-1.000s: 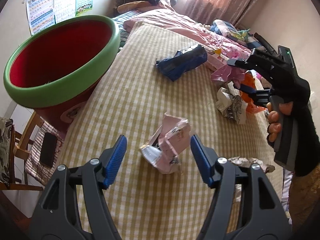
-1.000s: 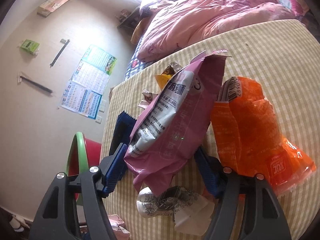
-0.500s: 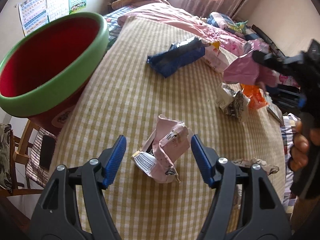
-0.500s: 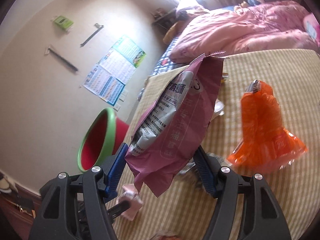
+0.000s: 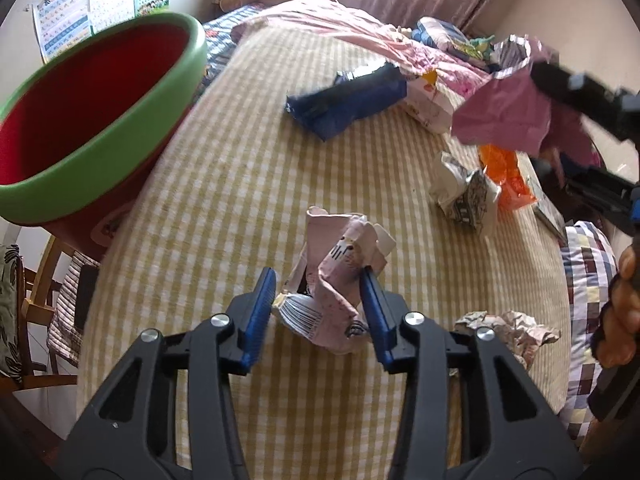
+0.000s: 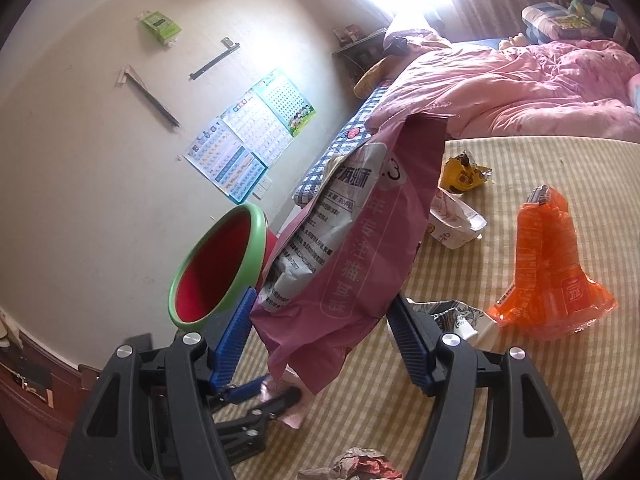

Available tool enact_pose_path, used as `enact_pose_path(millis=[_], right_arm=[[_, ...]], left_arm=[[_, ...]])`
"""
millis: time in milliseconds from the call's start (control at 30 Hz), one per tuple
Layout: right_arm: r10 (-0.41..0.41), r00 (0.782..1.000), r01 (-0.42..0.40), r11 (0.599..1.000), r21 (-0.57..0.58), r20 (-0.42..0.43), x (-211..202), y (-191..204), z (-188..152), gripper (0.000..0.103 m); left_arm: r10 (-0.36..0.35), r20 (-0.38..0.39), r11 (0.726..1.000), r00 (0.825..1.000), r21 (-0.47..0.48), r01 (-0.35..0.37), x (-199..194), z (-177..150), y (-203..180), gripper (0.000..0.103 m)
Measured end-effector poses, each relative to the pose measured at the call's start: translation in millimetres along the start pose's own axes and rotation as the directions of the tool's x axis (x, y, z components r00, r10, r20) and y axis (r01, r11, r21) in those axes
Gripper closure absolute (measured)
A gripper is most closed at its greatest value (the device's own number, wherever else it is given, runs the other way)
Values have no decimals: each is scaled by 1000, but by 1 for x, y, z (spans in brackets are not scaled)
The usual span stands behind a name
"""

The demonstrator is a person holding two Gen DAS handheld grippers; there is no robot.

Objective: Collect trash
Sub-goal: 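Carry the pink bag and pink paper over the red bucket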

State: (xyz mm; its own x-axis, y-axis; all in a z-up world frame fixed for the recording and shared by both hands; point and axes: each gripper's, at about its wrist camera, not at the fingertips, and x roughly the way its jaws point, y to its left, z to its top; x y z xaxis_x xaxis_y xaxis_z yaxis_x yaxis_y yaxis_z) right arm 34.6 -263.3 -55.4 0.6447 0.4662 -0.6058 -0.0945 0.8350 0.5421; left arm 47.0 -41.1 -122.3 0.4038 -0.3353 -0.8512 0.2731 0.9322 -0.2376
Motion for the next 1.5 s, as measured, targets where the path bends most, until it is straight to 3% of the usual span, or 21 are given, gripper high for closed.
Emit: enact_pose_path(millis=[400, 1500], right_arm=[[-14, 1000, 14, 998, -68, 14, -2, 10, -1, 38], [-19, 1000, 17, 989, -146, -10, 9, 31, -5, 38]], left_arm=[[45, 112, 997, 993, -62, -38, -28, 12, 15, 61], [77, 195, 991, 978, -122, -54, -50, 28, 41, 61]])
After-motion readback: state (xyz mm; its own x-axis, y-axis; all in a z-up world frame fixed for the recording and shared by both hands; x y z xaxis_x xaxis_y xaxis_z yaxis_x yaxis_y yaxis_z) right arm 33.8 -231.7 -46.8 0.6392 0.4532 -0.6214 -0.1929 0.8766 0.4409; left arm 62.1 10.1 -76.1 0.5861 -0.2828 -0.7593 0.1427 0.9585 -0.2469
